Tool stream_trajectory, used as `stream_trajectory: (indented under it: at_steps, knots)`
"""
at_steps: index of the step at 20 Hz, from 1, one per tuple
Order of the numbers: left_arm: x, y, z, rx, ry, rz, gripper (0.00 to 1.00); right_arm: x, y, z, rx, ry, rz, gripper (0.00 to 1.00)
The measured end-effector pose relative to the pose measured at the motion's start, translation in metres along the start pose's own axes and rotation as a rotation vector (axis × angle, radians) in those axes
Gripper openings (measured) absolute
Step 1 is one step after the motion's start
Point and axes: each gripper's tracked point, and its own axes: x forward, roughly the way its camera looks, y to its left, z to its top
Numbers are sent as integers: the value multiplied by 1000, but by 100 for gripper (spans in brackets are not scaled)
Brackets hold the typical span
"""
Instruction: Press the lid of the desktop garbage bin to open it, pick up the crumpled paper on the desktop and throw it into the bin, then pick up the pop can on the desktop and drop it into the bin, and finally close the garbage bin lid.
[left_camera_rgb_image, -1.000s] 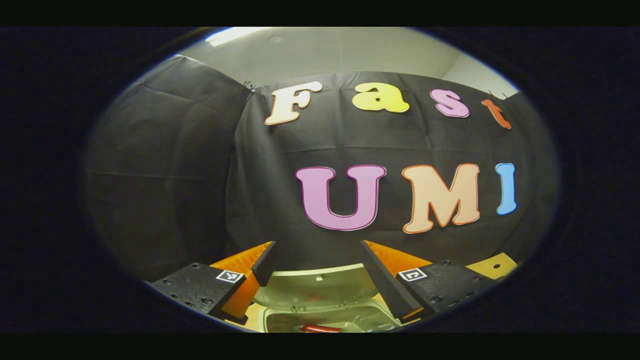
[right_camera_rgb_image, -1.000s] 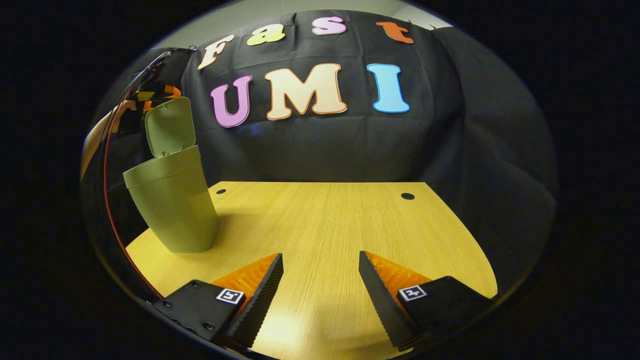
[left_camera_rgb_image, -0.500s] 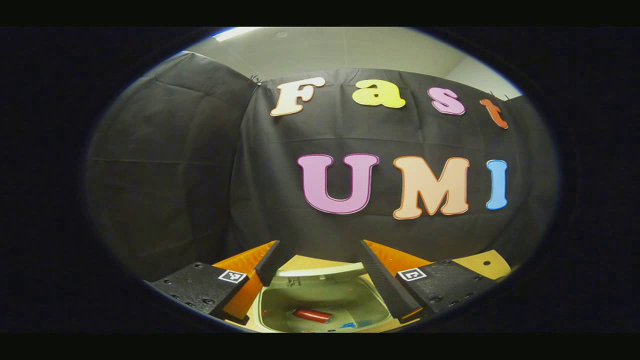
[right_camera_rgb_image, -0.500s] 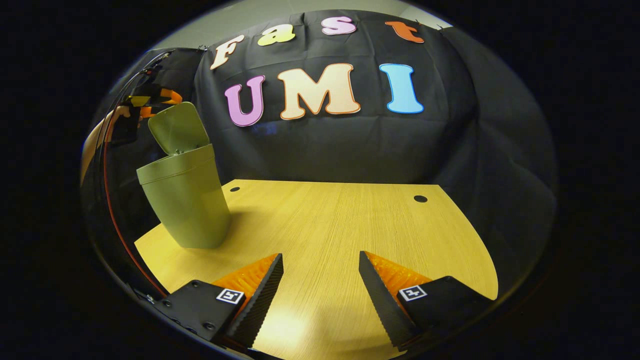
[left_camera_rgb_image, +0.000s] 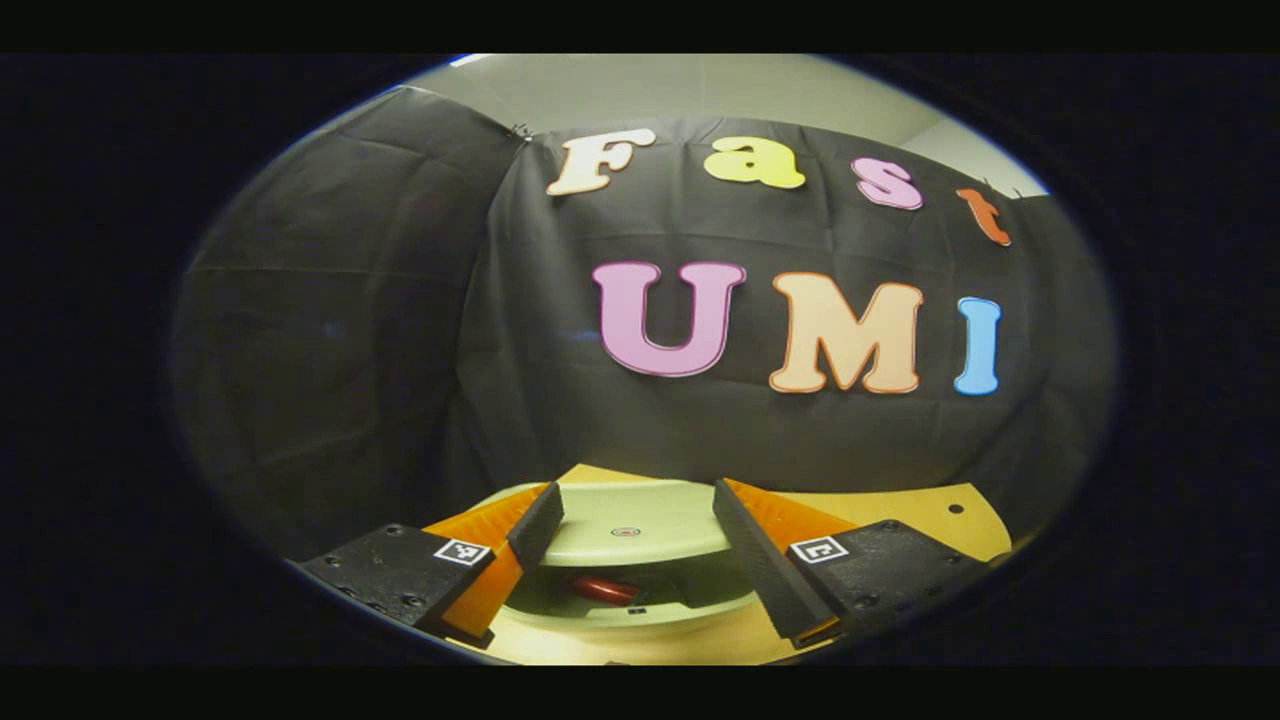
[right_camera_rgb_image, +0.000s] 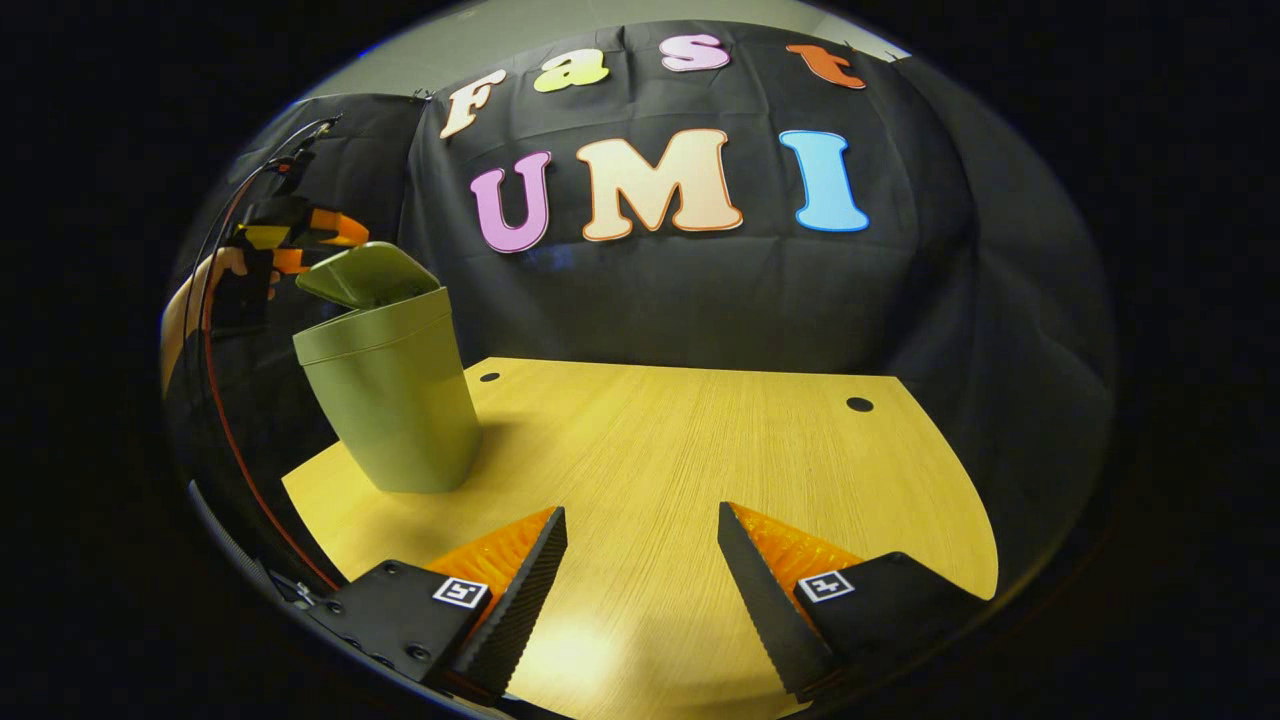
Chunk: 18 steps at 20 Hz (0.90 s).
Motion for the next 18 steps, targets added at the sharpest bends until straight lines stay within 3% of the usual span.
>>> stream_trajectory:
  at_steps: [9,13,16,18]
  knots:
    - [0,-5,-68,27,136,-8,95,5,10,-4,-5,18,16,96]
    - [1,-7,-71,85,93,-41,96,9,16,-10,8,29,32,96]
    - [3,-8,-71,21,43,-72,94,15,22,-16,22,45,49,96]
    - [1,-7,-82,43,96,-73,95,14,24,-15,18,39,55,96]
